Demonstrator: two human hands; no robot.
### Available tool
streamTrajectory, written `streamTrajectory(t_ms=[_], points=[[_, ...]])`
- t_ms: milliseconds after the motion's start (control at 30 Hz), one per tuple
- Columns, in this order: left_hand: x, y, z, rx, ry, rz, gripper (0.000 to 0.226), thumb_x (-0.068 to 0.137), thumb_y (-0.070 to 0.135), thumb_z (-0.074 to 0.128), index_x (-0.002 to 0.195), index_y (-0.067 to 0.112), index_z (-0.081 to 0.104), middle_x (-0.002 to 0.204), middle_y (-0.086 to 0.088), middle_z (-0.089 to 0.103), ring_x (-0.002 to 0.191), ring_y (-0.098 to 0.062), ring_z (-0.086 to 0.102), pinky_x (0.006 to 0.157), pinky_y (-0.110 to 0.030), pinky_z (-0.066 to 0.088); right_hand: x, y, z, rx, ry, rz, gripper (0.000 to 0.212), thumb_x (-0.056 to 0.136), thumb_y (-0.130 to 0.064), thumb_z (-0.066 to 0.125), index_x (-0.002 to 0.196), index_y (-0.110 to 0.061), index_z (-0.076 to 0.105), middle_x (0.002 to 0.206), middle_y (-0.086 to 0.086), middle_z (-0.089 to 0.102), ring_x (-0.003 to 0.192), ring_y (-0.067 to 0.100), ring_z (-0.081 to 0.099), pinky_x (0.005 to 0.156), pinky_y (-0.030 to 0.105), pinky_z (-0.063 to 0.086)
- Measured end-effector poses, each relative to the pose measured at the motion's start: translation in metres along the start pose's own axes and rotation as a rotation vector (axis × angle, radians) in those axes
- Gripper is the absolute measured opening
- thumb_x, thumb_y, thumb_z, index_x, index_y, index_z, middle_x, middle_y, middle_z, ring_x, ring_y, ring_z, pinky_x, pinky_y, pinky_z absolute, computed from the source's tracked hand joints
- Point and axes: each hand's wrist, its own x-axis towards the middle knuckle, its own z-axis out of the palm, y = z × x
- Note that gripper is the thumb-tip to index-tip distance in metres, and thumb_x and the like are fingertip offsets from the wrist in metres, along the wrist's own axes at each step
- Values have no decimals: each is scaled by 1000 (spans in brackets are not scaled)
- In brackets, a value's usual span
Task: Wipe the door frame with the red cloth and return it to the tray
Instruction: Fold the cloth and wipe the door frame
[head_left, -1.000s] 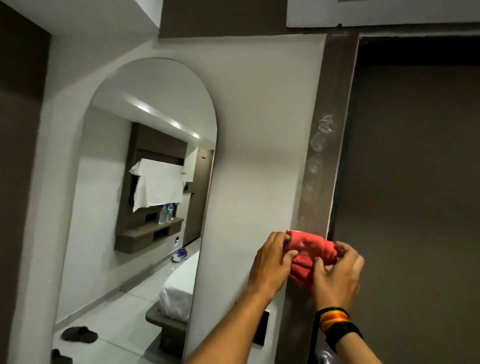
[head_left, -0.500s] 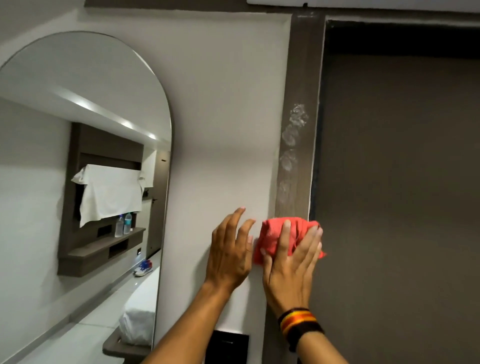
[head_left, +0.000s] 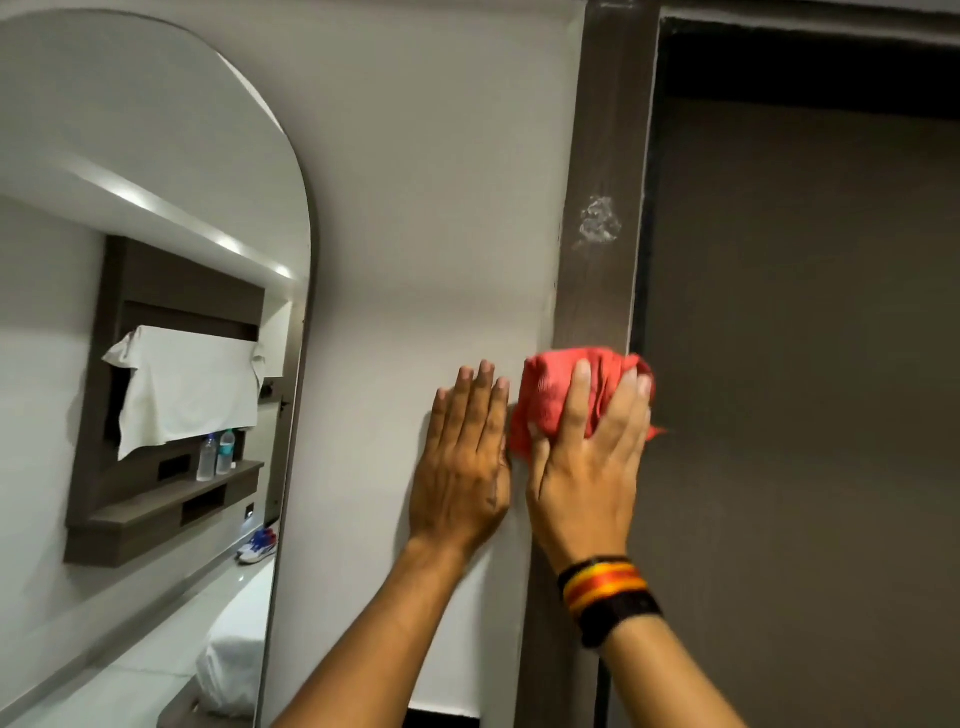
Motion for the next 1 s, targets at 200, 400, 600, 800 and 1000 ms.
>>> streamTrajectory(t_ms=[200, 400, 600, 800, 1000], points=[[2, 0, -1, 13, 0, 11, 60, 103, 17, 32, 162, 10, 22, 172, -12, 16, 161, -30, 10, 130, -51, 16, 35, -3, 0, 15, 28, -24, 78, 98, -37, 51, 162, -13, 13, 165, 33, 5, 154, 51, 2, 122, 66, 16], [1, -2, -2, 26, -17, 9, 62, 102, 19, 32, 163, 14, 21, 172, -9, 15, 161, -30, 9, 131, -46, 12, 244, -23, -28, -14, 62, -28, 76, 101, -53, 32, 162, -14, 10, 166, 31, 2, 154, 51, 1, 124, 63, 8], [2, -1, -2, 36, -31, 3, 64, 102, 19, 38, 163, 14, 20, 172, -9, 13, 161, -29, 7, 131, -46, 12, 212, -20, -18, -17, 116, -34, 74, 102, -53, 29, 162, -13, 14, 165, 34, 10, 153, 52, 7, 126, 60, 10], [2, 1, -2, 32, -34, 4, 64, 102, 19, 34, 163, 14, 18, 173, -9, 11, 161, -29, 6, 131, -48, 15, 203, -19, -17, -41, 106, -36, 74, 102, -53, 30, 161, -11, 17, 164, 34, 12, 153, 52, 10, 125, 61, 10], [1, -2, 4, 25, 17, 12, 63, 101, 15, 39, 162, 13, 22, 171, -10, 18, 160, -31, 12, 130, -47, 16, 318, -39, -36, -130, 117, -27, 75, 99, -52, 31, 162, -14, 13, 167, 29, 8, 154, 48, 5, 126, 59, 6]])
